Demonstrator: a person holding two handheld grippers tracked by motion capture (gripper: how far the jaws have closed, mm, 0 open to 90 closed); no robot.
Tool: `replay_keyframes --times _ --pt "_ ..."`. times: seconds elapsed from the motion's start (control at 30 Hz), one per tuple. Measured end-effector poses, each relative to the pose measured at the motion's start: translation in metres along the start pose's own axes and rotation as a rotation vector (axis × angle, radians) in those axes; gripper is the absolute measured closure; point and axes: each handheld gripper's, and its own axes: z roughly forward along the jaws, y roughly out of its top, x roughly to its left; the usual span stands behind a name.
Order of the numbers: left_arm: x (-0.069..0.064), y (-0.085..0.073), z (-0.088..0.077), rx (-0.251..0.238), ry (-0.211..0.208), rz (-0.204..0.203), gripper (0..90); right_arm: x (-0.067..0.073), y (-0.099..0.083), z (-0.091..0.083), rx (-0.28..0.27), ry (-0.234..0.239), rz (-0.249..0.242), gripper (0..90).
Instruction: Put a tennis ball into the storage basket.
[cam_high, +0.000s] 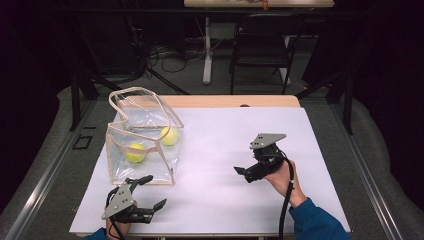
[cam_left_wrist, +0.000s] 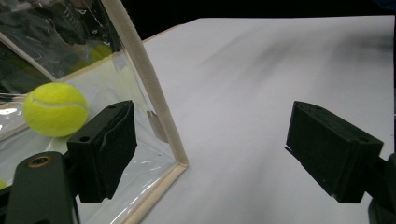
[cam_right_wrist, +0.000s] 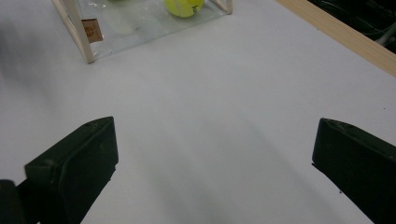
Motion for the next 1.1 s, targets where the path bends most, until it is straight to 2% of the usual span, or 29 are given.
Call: replay_keyframes --times 0.3,1.1 --pt "0.000 0.000 0.000 0.000 -0.001 -0.001 16.0 0.002 -0.010 -0.002 -0.001 -0.008 0.001 0.0" --pt "-0.001 0.000 0.001 0.005 -0.002 0.000 16.1 -0.001 -0.043 -0.014 -0.004 -0.047 0.041 0.0"
